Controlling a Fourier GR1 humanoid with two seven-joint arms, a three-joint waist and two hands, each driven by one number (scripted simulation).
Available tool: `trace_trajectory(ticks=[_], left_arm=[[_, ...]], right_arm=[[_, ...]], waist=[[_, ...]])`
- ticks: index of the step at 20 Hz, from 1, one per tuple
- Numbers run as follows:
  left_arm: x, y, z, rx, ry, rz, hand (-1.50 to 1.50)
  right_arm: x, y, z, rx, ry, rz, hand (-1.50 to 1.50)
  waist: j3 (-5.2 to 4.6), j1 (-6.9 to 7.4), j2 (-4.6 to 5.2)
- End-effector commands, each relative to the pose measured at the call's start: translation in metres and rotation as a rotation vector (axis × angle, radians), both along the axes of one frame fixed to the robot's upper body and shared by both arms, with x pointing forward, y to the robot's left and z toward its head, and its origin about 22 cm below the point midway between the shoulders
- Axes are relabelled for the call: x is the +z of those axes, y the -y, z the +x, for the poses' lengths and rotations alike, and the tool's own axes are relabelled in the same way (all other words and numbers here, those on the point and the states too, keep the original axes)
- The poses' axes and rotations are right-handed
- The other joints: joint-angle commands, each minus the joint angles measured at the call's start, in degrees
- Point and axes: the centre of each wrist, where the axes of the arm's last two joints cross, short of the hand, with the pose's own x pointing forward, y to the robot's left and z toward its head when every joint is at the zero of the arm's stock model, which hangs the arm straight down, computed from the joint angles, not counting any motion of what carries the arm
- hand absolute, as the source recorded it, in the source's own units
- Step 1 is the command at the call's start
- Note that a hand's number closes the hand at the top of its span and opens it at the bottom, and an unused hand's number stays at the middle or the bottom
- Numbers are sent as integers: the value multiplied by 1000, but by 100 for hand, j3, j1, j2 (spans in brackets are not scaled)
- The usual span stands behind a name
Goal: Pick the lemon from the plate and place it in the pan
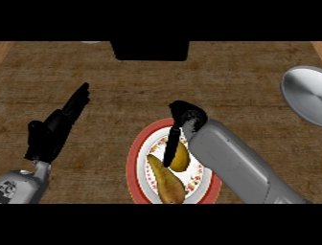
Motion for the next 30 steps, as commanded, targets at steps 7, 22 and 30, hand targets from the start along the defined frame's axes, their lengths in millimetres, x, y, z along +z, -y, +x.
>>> trace_trajectory(ticks=[7, 22, 30], left_arm=[[-2, -22, -4, 4, -9, 0, 0], [4, -3, 10, 13, 8, 7, 0], [-4, 1, -1, 15, -3, -10, 0]], right_arm=[[-8, -14, -4, 6, -120, -276, -150], [-51, -15, -20, -7, -101, -273, -150], [-65, -19, -23, 122, -179, -222, 150]], waist=[[0, -86, -26], [6, -103, -1], [7, -62, 0]])
